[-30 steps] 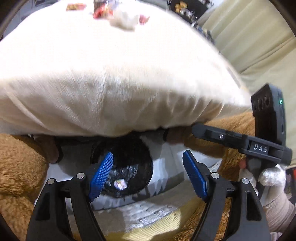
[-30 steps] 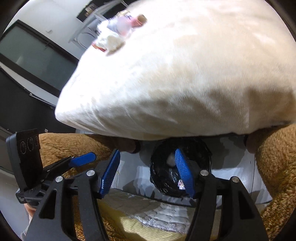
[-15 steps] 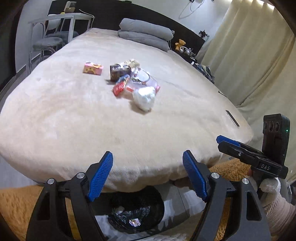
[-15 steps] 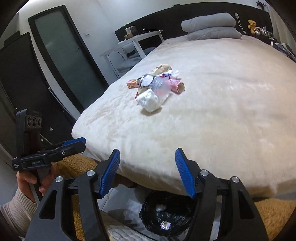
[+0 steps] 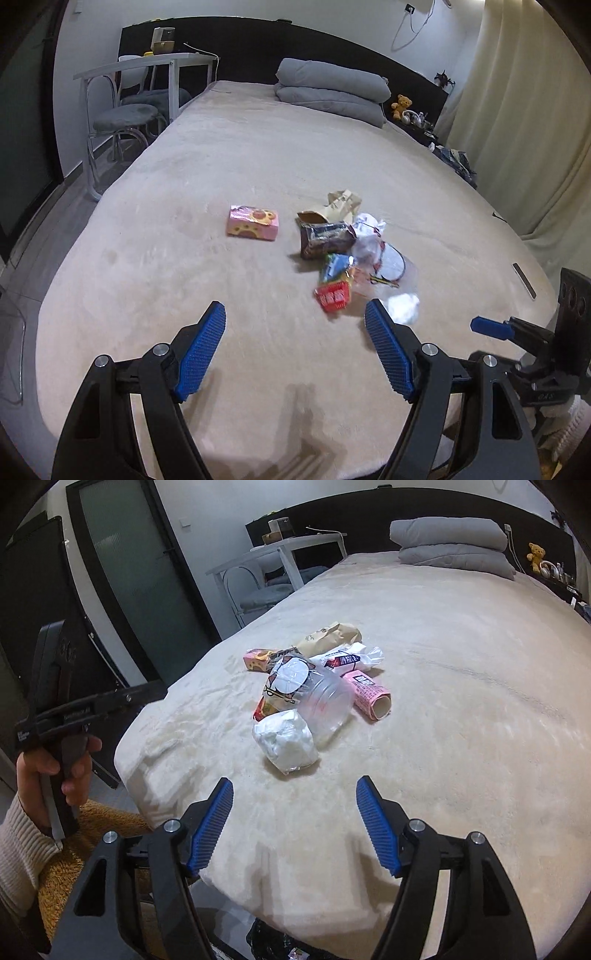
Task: Collect trash
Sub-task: 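Raise both open tools back over the trash pile on the bed, then grasp the pink snack box with the left tool while the right tool grasps another white bundle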
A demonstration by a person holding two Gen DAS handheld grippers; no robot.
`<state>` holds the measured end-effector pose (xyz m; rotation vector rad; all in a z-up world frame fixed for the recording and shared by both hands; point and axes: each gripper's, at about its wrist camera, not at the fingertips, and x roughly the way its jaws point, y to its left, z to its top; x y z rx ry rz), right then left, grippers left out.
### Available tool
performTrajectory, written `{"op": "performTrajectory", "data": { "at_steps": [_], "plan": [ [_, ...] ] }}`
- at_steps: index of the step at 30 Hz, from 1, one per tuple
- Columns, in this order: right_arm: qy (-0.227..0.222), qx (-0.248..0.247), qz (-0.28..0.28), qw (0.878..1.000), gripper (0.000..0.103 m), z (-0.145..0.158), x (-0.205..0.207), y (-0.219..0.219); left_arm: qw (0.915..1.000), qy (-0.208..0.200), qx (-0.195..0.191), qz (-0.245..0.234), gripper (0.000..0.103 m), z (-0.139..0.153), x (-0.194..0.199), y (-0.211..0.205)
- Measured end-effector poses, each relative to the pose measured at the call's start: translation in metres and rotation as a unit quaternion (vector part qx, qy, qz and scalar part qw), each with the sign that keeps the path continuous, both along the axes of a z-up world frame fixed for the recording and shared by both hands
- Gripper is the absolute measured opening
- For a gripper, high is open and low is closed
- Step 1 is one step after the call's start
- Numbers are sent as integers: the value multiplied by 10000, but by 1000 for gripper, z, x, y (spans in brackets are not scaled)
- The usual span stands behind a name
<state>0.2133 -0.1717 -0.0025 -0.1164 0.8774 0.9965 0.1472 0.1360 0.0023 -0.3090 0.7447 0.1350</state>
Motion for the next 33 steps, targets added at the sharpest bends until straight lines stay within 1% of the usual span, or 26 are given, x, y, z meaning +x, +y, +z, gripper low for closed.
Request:
{"op": "performTrajectory", "data": {
  "at_steps": [5, 9, 10, 14, 16, 18, 22, 24, 25, 27, 29, 31, 33],
  "plan": [
    [-104, -275, 245, 9993, 72, -10, 8, 30, 9996, 155, 231, -19, 77, -7, 41, 20],
    [-228, -490, 339, 9980, 72, -19, 15, 50, 9991, 331, 208, 135, 77, -21, 68, 38],
    [-245, -520, 366, 9977, 72, -21, 17, 55, 9991, 351, 193, 166, 78, -24, 73, 43],
    [-285, -642, 441, 9966, 73, -27, 22, 68, 9989, 415, 176, 155, 80, -34, 94, 54],
    [-304, -703, 457, 9960, 73, -30, 23, 73, 9986, 443, 254, 136, 82, -37, 105, 56],
    [-309, -745, 475, 9956, 73, -32, 25, 77, 9982, 500, 309, 87, 87, -43, 116, 57],
    [-389, -882, 498, 9941, 73, -36, 27, 85, 9956, 690, 636, 27, 87, -54, 137, 55],
    [-390, -937, 511, 9935, 73, -38, 27, 88, 9953, 702, 662, 19, 87, -56, 143, 57],
    [-380, -957, 523, 9933, 72, -39, 27, 89, 9953, 719, 656, 30, 87, -57, 147, 58],
    [-420, -1025, 546, 9923, 57, -40, 25, 93, 9945, 794, 687, 56, 87, -61, 155, 61],
    [-430, -1043, 571, 9920, 51, -40, 24, 95, 9933, 887, 742, 51, 87, -66, 161, 63],
    [-439, -1024, 591, 9920, 49, -39, 24, 95, 9928, 927, 752, 98, 87, -70, 164, 66],
    [-428, -992, 606, 9923, 48, -38, 23, 94, 9940, 894, 619, 144, 87, -72, 164, 72]
  ]
}}
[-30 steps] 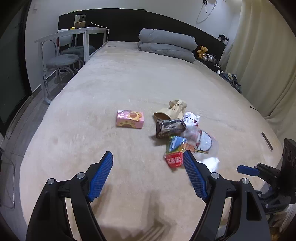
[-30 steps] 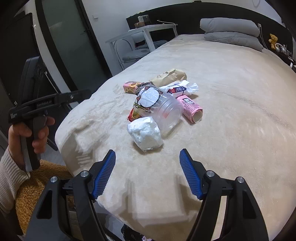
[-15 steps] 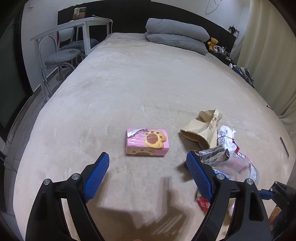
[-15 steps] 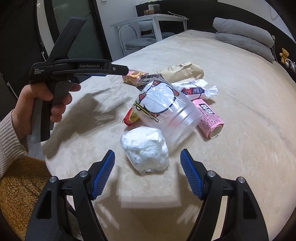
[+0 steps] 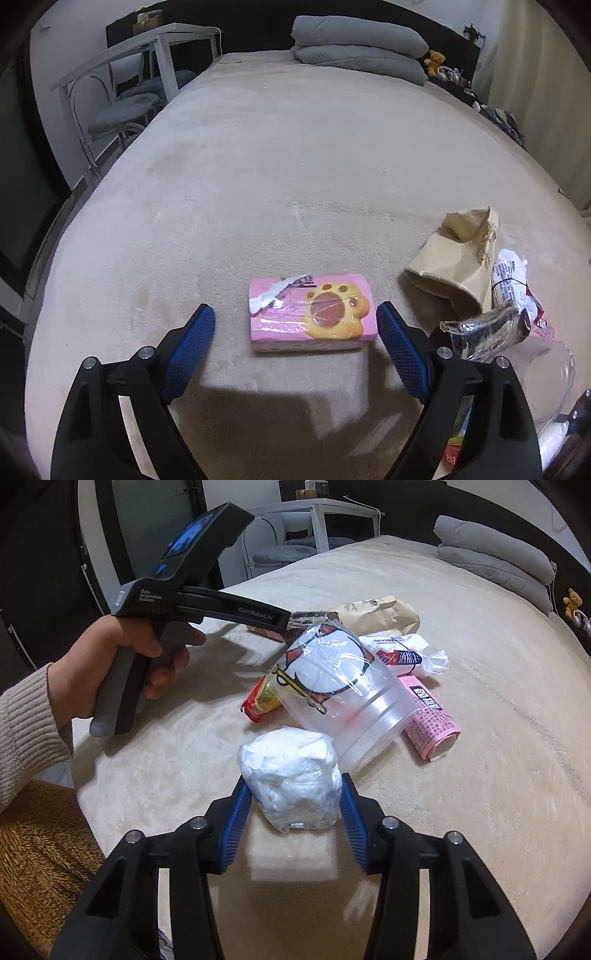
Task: Collect trash
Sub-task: 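Grasp the pink snack box with the left tool while the right tool grasps another white bundle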
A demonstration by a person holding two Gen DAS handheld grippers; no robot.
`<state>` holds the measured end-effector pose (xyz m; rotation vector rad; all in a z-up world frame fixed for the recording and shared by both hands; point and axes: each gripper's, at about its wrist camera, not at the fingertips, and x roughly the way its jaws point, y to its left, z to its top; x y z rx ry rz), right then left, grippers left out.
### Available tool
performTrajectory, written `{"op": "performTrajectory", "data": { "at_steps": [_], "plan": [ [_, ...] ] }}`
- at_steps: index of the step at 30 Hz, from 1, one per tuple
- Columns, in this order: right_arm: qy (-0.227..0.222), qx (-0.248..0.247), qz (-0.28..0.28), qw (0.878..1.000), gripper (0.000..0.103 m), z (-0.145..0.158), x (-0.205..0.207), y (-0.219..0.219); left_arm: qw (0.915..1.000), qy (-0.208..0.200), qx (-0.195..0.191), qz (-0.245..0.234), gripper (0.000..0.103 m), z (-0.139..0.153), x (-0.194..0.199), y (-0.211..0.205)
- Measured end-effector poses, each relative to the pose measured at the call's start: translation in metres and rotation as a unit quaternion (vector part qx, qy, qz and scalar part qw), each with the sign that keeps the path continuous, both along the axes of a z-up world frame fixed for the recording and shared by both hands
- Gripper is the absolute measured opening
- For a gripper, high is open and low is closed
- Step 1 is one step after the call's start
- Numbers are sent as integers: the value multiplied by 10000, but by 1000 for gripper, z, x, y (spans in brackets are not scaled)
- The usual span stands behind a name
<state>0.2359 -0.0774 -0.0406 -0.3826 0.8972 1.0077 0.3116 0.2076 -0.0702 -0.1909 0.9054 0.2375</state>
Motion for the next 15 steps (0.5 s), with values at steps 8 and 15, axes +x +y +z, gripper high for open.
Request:
{"op": "performTrajectory", "data": {
  "at_steps": [8, 15],
  "plan": [
    [37, 126, -50, 9999, 47, 3, -4, -11, 9998, -158, -72, 58, 63, 3, -9, 12],
    [76, 321, -184, 9993, 47, 9, -10, -25, 9994, -284, 83, 157, 63, 18, -32, 3]
  ]
}}
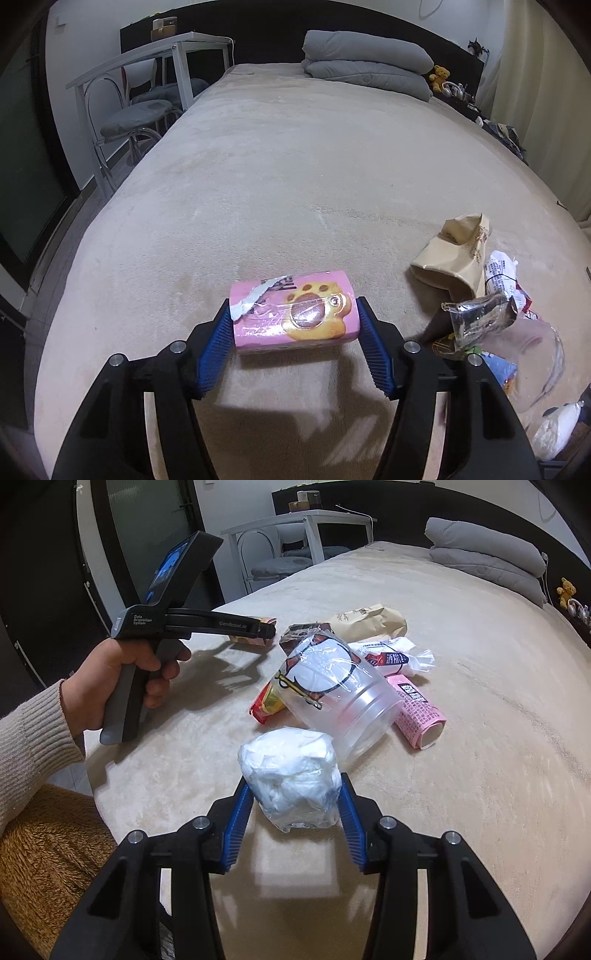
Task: Collect trash
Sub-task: 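Grasp the pink snack box with the left tool while the right tool grasps another white bundle, then carry the pink box and white bundle down over the trash bin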
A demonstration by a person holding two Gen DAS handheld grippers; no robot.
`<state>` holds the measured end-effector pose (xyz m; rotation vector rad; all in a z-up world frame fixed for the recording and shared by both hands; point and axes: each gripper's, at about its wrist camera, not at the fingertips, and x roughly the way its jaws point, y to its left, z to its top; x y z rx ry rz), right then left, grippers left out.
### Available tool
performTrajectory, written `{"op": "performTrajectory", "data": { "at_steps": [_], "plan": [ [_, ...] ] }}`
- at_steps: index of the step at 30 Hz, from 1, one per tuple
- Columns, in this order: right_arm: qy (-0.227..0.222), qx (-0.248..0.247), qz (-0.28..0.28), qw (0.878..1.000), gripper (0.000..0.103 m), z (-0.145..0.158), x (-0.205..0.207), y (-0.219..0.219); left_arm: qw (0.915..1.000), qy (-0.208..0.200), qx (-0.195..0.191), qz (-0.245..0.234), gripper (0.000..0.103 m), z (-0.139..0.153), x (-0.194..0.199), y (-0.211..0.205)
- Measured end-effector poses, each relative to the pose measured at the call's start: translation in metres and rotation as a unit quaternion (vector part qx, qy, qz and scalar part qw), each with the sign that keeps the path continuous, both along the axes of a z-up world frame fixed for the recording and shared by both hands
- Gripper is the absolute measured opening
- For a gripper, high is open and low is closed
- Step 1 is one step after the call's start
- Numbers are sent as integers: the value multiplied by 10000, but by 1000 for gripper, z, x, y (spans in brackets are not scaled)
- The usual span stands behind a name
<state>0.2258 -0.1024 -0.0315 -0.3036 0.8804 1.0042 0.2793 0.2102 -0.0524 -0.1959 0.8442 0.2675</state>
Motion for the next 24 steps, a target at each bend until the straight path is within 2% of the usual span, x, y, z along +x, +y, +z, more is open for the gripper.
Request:
{"op": "performTrajectory", "data": {
  "at_steps": [5, 11, 16, 24],
  "plan": [
    [-15, 100, -62, 9999, 47, 5, -6, -10, 9997, -235, -70, 61, 63, 19, -24, -10],
    [40, 246, -112, 9996, 47, 13, -10, -23, 9984, -541, -153, -109, 63, 41, -56, -32],
    [65, 301, -288, 9991, 47, 17, -11, -35, 9975, -564, -434, -57, 63, 41, -87, -46],
    [-110, 375, -591, 9975, 47, 24, -29, -68, 9937, -969, -532, -186, 63, 54, -145, -87]
  ]
}}
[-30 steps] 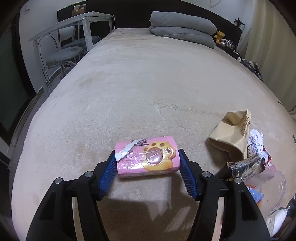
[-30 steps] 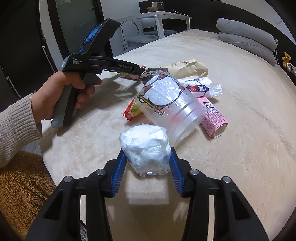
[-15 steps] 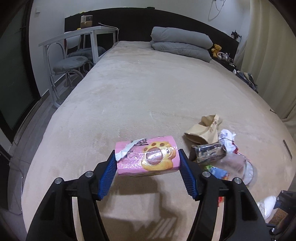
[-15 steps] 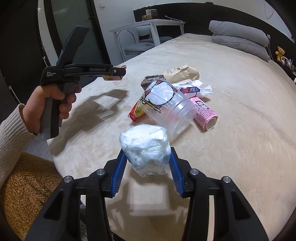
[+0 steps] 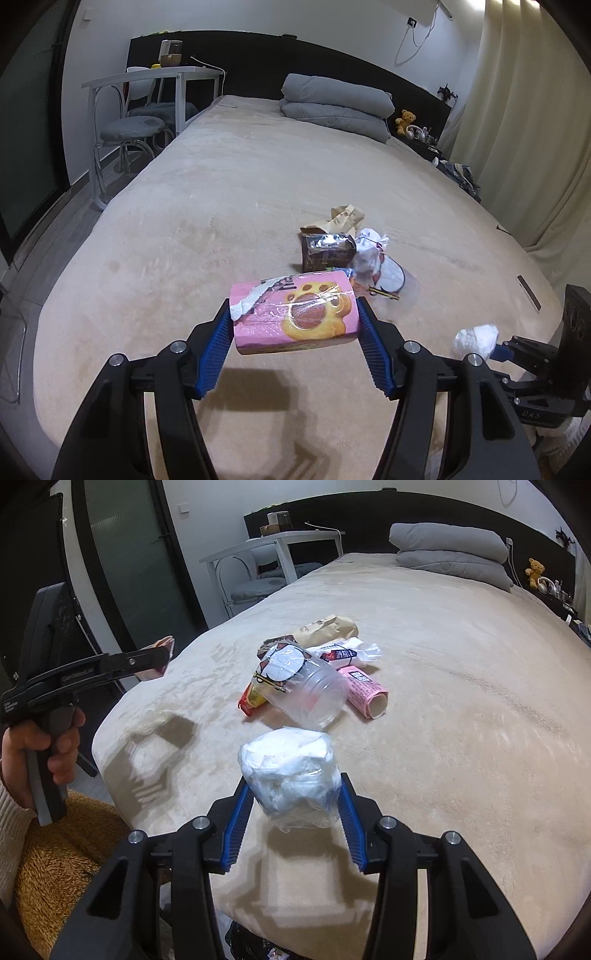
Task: Collect trash
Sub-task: 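Carry the pink box and white bundle down over the trash bin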
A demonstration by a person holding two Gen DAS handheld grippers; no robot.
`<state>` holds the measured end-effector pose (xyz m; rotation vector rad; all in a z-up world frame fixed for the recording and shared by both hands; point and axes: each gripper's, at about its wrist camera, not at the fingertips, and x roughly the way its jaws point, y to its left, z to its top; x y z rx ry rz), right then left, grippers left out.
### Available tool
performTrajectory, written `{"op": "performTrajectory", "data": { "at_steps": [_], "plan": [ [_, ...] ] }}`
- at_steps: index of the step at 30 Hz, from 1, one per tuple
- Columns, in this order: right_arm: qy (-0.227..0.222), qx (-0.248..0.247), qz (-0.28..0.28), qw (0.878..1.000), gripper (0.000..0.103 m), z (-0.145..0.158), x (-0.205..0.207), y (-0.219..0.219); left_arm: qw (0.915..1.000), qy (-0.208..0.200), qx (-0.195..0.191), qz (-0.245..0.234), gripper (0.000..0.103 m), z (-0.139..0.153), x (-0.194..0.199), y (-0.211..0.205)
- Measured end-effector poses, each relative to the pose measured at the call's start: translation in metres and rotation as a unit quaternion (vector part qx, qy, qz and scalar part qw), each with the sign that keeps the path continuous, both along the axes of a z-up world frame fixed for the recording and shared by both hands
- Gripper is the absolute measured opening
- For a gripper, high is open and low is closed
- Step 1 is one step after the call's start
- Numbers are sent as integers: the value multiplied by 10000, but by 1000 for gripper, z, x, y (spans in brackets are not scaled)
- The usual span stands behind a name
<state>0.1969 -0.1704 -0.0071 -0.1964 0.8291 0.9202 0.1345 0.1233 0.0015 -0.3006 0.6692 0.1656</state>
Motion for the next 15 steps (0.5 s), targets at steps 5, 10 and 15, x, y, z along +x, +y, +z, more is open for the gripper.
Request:
{"op": "performTrajectory", "data": {
  "at_steps": [5, 10, 15],
  "plan": [
    [39, 108, -230, 9997, 47, 0, -12, -25, 9998, -172, -52, -77, 63, -1, -27, -22],
    [98, 293, -425, 9986, 47, -1, -35, -52, 9992, -277, -210, -180, 63, -8, -52, -42],
    [196, 517, -565, 9969, 47, 2, -51, -75, 9987, -223, -180, -424, 63, -17, -69, -68]
  ]
}}
